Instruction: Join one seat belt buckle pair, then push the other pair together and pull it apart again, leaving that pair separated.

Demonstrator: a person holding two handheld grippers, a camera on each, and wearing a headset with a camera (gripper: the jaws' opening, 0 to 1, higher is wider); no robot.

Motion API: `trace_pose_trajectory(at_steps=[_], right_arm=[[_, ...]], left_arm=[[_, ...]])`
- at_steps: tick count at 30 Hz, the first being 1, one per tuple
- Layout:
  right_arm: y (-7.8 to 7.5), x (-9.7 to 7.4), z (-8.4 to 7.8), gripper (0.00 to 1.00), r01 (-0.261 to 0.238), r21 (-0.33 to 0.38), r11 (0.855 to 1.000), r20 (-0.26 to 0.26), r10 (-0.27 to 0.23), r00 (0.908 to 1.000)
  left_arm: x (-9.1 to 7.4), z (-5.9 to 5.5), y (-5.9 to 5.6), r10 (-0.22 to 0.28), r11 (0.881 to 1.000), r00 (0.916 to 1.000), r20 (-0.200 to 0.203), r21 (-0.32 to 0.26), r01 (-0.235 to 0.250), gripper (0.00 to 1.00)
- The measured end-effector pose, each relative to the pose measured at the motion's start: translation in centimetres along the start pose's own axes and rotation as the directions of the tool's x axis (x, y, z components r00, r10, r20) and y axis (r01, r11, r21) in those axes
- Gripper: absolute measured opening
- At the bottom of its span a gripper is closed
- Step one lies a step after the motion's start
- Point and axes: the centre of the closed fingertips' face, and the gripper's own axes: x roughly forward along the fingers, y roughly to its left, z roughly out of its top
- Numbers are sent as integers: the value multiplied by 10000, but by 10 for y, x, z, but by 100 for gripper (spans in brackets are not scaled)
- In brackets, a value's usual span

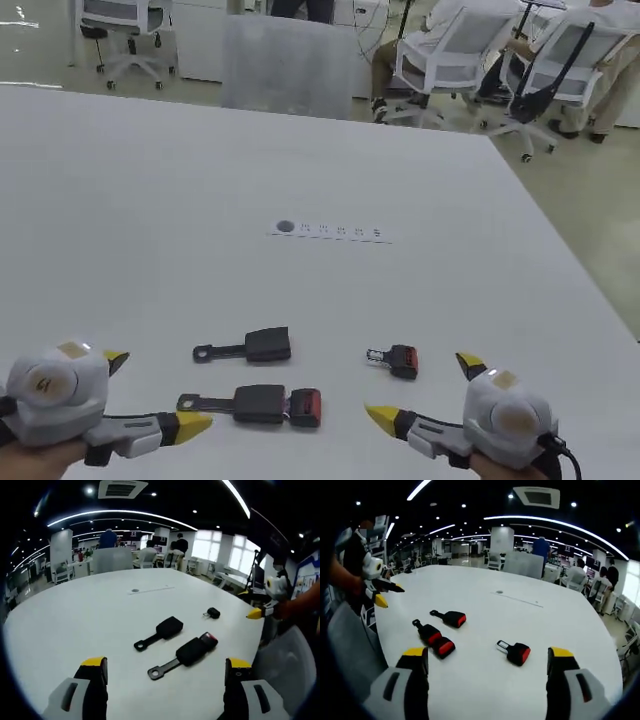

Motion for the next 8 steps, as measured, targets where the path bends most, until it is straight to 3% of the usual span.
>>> trace_pose_trajectory(at_steps=[8], right_arm=[[13, -8, -14, 100, -134, 122, 9998, -277, 138, 9995]], left_arm=[[-16, 0, -2, 226, 9995, 9982, 558, -220, -214, 100]])
